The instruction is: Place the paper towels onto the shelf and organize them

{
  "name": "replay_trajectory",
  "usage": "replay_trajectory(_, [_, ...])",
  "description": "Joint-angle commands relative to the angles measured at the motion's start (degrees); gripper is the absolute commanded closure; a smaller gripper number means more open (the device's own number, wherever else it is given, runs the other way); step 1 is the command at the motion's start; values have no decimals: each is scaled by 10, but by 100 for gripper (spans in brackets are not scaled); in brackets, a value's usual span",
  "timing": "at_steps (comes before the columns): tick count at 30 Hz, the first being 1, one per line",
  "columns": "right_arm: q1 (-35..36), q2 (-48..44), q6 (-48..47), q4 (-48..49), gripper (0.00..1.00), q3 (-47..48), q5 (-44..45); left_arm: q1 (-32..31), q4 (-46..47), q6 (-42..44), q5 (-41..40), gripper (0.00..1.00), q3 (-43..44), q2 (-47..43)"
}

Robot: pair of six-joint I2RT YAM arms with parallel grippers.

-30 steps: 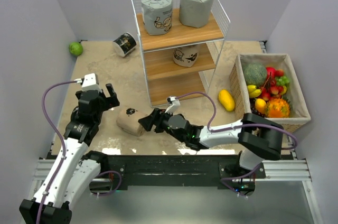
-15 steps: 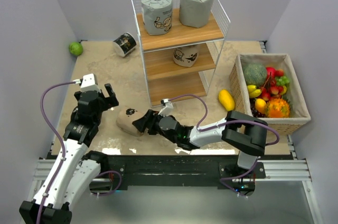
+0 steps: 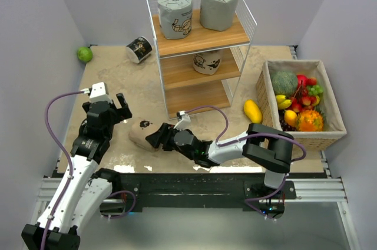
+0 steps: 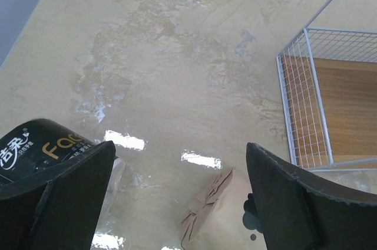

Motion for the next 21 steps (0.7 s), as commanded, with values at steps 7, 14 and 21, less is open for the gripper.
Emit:
replay_trajectory(7, [3, -2, 19, -49, 28, 39, 48, -3, 15, 3, -15, 2, -2, -1])
replay_trajectory(14, [2, -2, 14, -56, 29, 44, 62, -3, 14, 3, -16, 2, -2, 0])
replay_trajectory(21, [1, 4, -3, -39, 30, 51, 55, -3, 14, 2, -16, 2, -2, 4])
